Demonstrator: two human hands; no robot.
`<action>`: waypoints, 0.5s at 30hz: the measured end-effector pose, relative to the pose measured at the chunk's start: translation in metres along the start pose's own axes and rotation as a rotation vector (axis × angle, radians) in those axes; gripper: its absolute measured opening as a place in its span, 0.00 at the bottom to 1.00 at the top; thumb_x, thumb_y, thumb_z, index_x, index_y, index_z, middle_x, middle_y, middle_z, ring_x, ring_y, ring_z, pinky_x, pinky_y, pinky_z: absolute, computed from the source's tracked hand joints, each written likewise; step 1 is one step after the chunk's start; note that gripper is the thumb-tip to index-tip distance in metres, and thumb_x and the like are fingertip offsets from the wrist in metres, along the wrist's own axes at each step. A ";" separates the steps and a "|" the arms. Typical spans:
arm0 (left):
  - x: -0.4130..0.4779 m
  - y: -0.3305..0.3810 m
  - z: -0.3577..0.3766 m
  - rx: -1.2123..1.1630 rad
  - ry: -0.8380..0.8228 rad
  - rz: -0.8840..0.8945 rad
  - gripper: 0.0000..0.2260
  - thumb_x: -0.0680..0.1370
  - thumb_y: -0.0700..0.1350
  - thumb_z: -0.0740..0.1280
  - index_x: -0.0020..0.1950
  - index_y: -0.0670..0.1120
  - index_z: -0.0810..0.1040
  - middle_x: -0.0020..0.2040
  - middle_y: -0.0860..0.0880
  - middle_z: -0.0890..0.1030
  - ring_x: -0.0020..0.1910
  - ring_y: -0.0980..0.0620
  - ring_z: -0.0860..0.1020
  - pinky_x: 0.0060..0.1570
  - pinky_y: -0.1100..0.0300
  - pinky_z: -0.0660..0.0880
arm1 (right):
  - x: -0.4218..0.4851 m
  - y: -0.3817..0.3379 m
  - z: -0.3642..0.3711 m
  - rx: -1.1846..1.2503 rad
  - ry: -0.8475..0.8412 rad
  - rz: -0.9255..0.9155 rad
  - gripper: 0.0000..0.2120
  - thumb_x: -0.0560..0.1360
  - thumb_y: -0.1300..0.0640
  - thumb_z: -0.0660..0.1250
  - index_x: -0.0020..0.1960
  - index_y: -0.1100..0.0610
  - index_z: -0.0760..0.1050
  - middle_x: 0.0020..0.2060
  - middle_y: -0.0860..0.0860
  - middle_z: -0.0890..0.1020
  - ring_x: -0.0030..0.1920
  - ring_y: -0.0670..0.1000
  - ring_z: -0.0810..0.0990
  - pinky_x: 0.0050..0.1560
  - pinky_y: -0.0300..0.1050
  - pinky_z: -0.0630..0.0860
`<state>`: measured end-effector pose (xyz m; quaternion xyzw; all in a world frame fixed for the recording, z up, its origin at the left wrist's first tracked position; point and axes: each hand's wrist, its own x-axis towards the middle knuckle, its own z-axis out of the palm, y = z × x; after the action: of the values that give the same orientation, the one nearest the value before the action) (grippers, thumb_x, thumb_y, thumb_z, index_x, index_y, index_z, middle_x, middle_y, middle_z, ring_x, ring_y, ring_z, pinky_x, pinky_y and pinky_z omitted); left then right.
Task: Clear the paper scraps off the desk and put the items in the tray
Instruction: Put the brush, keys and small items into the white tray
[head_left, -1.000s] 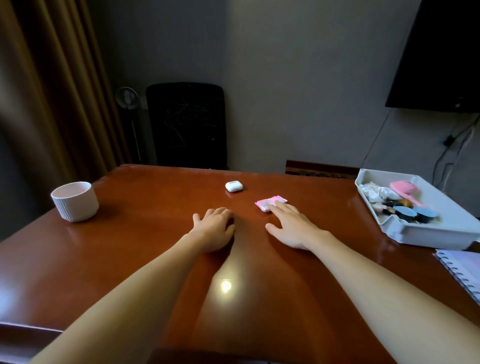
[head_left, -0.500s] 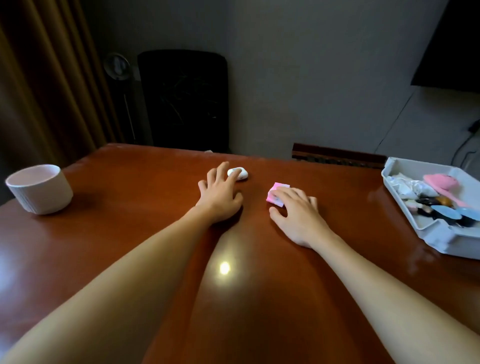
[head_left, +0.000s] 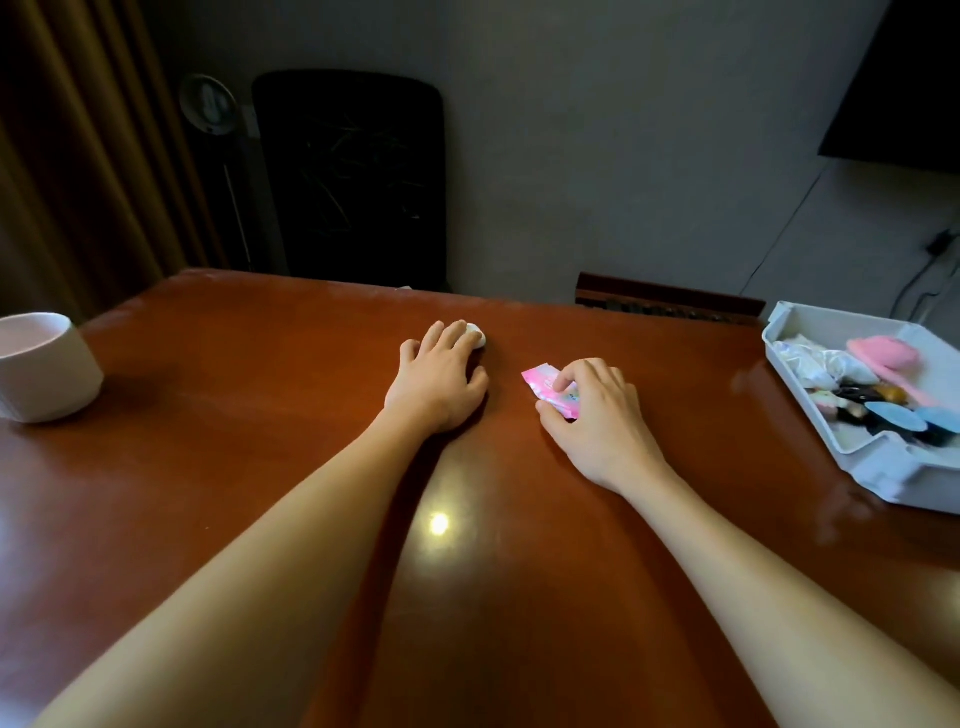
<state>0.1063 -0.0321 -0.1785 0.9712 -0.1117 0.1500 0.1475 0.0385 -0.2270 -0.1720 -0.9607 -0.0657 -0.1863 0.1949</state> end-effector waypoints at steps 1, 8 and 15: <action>-0.001 0.000 -0.001 -0.008 0.038 0.003 0.20 0.81 0.52 0.56 0.73 0.53 0.66 0.76 0.51 0.63 0.76 0.49 0.57 0.73 0.44 0.49 | 0.000 0.000 0.001 0.008 -0.003 0.012 0.11 0.78 0.47 0.65 0.58 0.49 0.71 0.62 0.46 0.73 0.60 0.48 0.71 0.56 0.40 0.69; -0.006 0.005 -0.004 -0.034 0.139 -0.059 0.13 0.81 0.50 0.58 0.64 0.50 0.72 0.68 0.48 0.69 0.64 0.48 0.72 0.69 0.46 0.61 | 0.000 0.000 0.001 0.072 -0.013 0.041 0.22 0.78 0.51 0.66 0.70 0.49 0.67 0.68 0.48 0.71 0.64 0.50 0.71 0.61 0.45 0.74; -0.012 0.007 -0.010 -0.044 0.104 -0.086 0.12 0.81 0.46 0.61 0.64 0.49 0.70 0.68 0.44 0.66 0.62 0.44 0.70 0.67 0.47 0.66 | 0.000 -0.002 -0.002 0.039 -0.036 0.059 0.27 0.79 0.50 0.65 0.76 0.51 0.62 0.72 0.49 0.69 0.70 0.51 0.67 0.67 0.48 0.70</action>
<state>0.0903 -0.0336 -0.1713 0.9625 -0.0654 0.1913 0.1806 0.0374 -0.2256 -0.1696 -0.9615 -0.0446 -0.1617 0.2177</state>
